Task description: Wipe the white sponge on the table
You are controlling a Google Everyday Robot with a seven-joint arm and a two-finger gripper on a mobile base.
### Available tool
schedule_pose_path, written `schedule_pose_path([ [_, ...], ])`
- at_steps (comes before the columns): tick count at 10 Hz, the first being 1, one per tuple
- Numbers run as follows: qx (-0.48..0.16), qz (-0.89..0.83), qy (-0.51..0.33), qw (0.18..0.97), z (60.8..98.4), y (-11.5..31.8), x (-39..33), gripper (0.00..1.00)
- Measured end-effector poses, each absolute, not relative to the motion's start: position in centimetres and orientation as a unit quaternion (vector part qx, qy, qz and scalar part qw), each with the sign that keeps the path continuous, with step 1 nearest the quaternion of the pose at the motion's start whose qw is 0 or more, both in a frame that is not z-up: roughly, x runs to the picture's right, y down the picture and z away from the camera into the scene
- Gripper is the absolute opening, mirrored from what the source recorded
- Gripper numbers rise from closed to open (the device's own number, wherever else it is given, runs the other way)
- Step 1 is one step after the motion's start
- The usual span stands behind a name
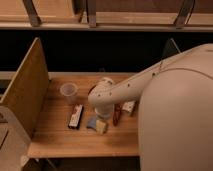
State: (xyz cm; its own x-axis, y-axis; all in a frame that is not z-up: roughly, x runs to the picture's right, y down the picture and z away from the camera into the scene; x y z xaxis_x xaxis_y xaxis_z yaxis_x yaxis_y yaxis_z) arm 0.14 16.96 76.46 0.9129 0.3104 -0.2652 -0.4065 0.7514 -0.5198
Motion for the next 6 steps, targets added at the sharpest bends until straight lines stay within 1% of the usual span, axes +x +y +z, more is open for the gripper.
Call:
schedule_pose_path([
  [4, -0.3, 0.191, 0.078, 0.931, 76.6, 17.1, -0.3, 0.8],
  [6, -0.325, 0.185, 0.058, 0.926, 77.0, 18.5, -2.6, 0.8],
])
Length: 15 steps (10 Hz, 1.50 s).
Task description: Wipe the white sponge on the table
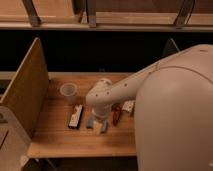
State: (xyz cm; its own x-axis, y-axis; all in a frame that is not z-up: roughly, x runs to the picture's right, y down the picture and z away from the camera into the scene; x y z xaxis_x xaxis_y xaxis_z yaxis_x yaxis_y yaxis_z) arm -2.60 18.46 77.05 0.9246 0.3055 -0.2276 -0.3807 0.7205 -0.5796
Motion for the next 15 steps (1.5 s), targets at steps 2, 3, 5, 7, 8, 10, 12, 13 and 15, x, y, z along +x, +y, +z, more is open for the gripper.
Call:
schedule_pose_path([
  [2, -0.345, 0.181, 0.048, 0.92, 77.5, 19.6, -3.6, 0.8],
  [3, -0.353, 0.177, 0.043, 0.918, 77.7, 20.0, -4.0, 0.8],
  [5, -0.368, 0.163, 0.032, 0.915, 77.9, 20.8, -5.5, 0.8],
  [7, -0.38, 0.143, 0.035, 0.913, 78.2, 21.7, -6.1, 0.8],
  [8, -0.38, 0.14, 0.036, 0.913, 78.2, 21.7, -6.1, 0.8],
  [10, -0.38, 0.142, 0.037, 0.913, 78.2, 21.7, -5.9, 0.8],
  [12, -0.378, 0.139, 0.035, 0.915, 78.3, 21.6, -6.0, 0.8],
  [13, -0.374, 0.134, 0.03, 0.917, 78.7, 21.7, -6.0, 0.8],
  [15, -0.371, 0.123, 0.024, 0.92, 79.4, 22.0, -6.1, 0.8],
])
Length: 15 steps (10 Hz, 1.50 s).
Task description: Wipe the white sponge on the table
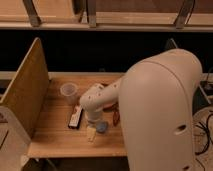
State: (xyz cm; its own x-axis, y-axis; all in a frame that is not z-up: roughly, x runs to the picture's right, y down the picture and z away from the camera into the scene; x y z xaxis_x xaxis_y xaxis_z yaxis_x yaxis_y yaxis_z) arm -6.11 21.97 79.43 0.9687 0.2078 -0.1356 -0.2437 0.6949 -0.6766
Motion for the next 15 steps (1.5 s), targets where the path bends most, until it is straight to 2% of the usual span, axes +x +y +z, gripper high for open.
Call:
schedule_pose_path([
  [4, -0.384, 0.113, 0.037, 0.916, 81.0, 23.4, -5.3, 0.8],
  [5, -0.387, 0.112, 0.04, 0.914, 81.4, 23.5, -5.1, 0.77],
  [9, -0.386, 0.115, 0.047, 0.914, 82.1, 23.1, -4.7, 0.41],
  [11, -0.382, 0.116, 0.05, 0.915, 82.0, 22.8, -4.4, 0.18],
  [13, -0.377, 0.117, 0.057, 0.917, 81.9, 22.6, -4.0, 0.02],
  [15, -0.37, 0.113, 0.078, 0.919, 81.8, 22.5, -3.0, 0.0],
])
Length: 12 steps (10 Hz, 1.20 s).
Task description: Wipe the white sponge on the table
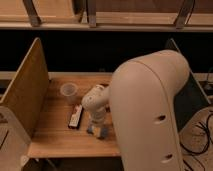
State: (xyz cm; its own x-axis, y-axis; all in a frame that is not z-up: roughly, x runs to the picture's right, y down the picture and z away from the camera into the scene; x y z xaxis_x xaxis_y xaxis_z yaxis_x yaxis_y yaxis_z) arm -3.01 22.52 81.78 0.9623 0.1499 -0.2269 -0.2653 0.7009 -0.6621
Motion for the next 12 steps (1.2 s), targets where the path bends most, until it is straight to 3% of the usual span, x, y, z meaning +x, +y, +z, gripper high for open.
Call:
schedule_pose_path([
  [6, -0.368, 0.083, 0.164, 0.911, 84.4, 22.9, -0.5, 0.0],
  [12, -0.311, 0.055, 0.164, 0.934, 88.4, 16.2, -2.0, 0.0],
])
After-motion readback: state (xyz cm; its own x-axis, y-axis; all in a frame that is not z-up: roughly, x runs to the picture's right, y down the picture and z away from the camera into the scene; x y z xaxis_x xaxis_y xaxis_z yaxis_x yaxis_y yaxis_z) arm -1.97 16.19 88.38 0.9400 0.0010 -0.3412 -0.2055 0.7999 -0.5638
